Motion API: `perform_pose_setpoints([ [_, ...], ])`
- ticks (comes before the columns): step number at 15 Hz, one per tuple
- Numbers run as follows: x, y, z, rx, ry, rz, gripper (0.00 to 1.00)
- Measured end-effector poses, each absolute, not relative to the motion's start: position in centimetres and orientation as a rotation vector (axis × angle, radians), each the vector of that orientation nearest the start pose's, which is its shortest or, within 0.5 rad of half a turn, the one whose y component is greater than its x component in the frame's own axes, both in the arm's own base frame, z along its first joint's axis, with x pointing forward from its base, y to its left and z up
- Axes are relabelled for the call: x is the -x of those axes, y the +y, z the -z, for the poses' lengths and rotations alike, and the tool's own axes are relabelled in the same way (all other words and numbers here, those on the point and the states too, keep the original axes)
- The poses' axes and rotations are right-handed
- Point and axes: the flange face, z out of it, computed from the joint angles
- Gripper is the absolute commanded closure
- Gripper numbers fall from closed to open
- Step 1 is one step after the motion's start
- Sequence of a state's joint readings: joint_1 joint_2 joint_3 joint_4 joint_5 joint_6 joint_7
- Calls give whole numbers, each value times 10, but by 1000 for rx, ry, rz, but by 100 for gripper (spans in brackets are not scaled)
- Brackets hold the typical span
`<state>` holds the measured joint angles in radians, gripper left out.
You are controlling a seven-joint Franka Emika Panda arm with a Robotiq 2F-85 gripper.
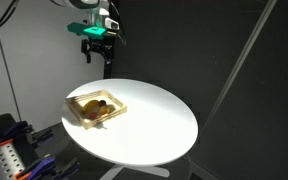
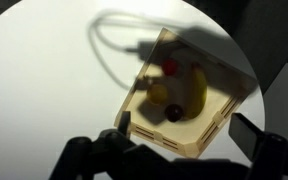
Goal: Remove the banana from the box
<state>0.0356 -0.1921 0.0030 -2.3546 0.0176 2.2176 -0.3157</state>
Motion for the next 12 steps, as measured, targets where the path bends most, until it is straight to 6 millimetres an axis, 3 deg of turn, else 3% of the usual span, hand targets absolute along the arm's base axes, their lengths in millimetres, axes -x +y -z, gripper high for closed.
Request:
perform_pose_setpoints([
  [7, -487, 38, -363, 3117, -557, -3, 0],
  [12, -488, 63, -329, 3141, -536, -78, 0],
])
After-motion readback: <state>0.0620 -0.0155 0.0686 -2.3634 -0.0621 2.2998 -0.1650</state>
